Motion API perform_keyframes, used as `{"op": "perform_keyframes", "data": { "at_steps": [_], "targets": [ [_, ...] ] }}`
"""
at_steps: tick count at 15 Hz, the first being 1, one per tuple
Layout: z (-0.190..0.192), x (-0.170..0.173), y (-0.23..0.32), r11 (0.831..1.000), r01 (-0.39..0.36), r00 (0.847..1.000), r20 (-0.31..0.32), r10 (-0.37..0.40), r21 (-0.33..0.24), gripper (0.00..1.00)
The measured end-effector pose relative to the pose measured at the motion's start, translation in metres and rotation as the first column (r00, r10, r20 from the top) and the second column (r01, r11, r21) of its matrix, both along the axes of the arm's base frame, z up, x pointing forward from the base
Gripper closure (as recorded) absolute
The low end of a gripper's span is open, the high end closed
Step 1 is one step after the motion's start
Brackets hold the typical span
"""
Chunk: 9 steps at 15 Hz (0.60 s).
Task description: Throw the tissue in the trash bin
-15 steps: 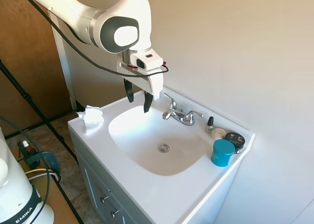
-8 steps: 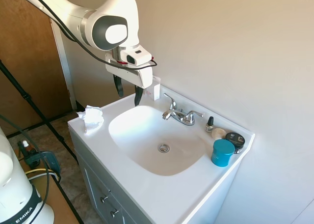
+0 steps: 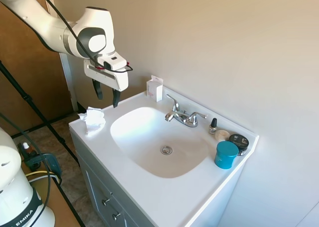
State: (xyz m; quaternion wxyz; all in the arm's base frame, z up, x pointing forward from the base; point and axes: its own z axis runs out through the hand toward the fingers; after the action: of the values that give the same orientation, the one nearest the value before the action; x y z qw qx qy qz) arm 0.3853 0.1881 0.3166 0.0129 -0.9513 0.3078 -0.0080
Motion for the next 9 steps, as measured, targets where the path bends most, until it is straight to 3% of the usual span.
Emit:
{"op": "perform_keyframes", "data": {
  "at_steps": [8,9],
  "targets": [
    [-0.038,-0.02,0.025,1.0,-0.006,0.998,-0.064,0.005,-0.015,0.0],
    [-0.042,-0.021,0.025,1.0,-0.008,0.997,-0.074,0.007,-0.017,1.0]
  ]
}}
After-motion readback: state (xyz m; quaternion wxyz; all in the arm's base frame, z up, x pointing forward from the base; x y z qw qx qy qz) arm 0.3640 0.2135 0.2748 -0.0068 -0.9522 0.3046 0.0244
